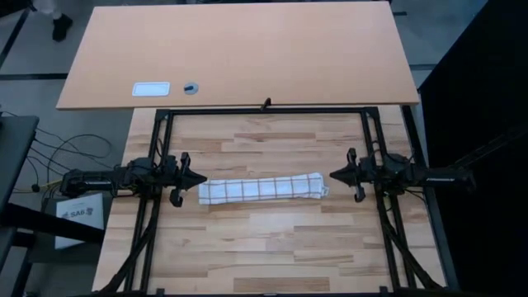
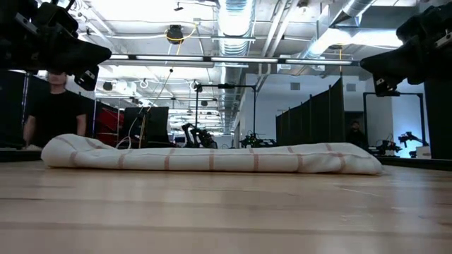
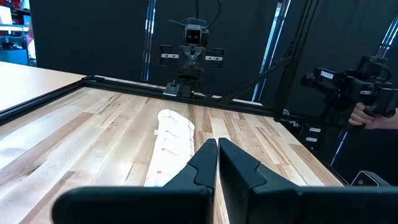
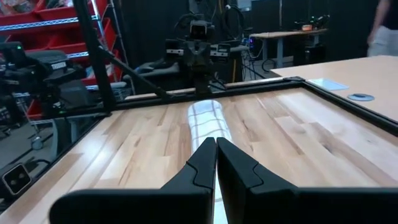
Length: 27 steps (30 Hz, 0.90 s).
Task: Roll towel
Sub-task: Return to Home Position
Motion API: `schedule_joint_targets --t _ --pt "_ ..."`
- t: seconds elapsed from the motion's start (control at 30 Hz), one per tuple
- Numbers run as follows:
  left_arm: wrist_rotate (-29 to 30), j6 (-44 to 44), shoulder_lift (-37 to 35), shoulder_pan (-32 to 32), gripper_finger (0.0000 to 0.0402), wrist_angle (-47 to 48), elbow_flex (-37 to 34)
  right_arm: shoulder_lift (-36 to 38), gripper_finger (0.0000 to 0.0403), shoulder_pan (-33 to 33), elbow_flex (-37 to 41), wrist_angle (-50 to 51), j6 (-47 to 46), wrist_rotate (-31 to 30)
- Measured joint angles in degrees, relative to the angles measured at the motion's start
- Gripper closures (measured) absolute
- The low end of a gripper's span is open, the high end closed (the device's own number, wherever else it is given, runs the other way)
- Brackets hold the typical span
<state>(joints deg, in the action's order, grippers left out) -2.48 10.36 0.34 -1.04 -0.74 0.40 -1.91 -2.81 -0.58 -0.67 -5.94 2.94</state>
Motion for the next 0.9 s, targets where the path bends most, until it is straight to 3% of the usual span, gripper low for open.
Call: schedule_joint_targets --t 0.9 --pt "0.01 0.16 0.0 0.0 0.0402 0.01 -0.02 0.0 0.0402 -1.09 0.0 0.0 -0.09 0.0"
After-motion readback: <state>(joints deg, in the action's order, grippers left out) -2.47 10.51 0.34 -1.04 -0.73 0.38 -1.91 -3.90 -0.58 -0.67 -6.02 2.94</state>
